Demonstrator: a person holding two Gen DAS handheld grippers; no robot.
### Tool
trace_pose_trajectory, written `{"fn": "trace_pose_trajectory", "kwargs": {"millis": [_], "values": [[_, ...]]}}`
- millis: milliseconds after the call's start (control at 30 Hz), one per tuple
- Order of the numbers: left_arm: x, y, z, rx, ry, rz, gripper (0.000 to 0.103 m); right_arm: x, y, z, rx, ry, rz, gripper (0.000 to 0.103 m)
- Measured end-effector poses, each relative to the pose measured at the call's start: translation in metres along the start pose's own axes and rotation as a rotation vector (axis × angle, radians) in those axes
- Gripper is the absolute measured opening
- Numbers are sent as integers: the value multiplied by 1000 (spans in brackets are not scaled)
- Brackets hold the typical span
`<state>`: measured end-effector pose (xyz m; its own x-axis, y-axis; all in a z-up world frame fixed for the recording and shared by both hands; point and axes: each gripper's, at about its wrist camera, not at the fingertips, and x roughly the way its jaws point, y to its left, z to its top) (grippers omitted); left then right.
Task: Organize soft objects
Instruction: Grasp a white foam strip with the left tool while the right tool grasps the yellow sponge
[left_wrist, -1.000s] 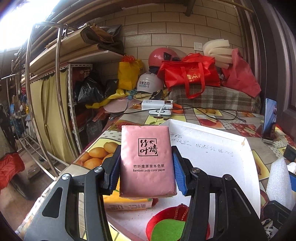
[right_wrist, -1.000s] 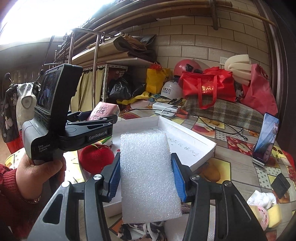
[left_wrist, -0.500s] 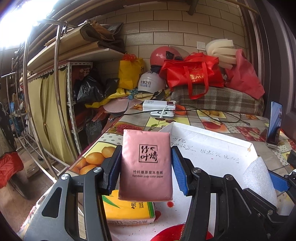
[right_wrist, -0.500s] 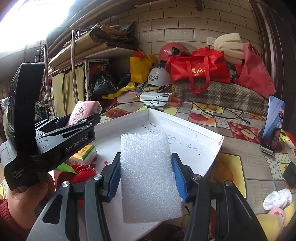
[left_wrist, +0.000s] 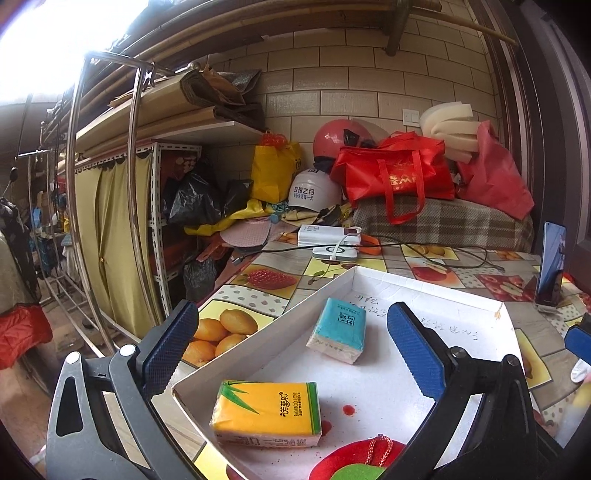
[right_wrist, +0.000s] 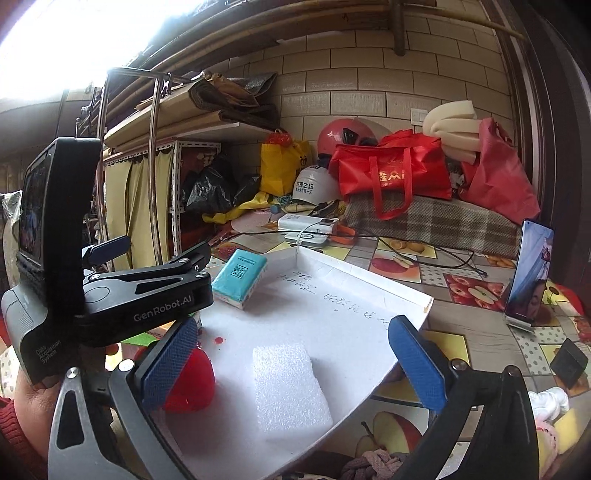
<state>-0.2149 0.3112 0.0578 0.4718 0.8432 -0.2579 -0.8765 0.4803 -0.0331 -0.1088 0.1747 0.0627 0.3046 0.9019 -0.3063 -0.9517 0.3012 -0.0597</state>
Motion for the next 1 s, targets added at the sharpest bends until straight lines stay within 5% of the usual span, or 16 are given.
{"fn": "trace_pose_trajectory", "kwargs": {"millis": [300, 467, 700, 767, 833, 1000], "values": [[-27, -26, -9, 43, 20, -143, 103, -46, -31, -14, 11, -12, 16, 103], [-56, -67, -16, 133, 36, -341, 103, -86, -81, -28, 39, 9, -55, 103], [-93, -141, -31, 313, 134, -639, 103, -134, -206, -53, 239, 94, -263, 103], [-100, -160, -36, 393, 154, -681, 103, -136, -235, -60, 302, 143, -240, 103], [-103, -175, -42, 467, 175, -703, 103, -129, -254, -66, 351, 195, -110, 103], [-96, -184, -47, 504, 239, -719, 103, -105, -265, -79, 395, 323, -26, 103]]}}
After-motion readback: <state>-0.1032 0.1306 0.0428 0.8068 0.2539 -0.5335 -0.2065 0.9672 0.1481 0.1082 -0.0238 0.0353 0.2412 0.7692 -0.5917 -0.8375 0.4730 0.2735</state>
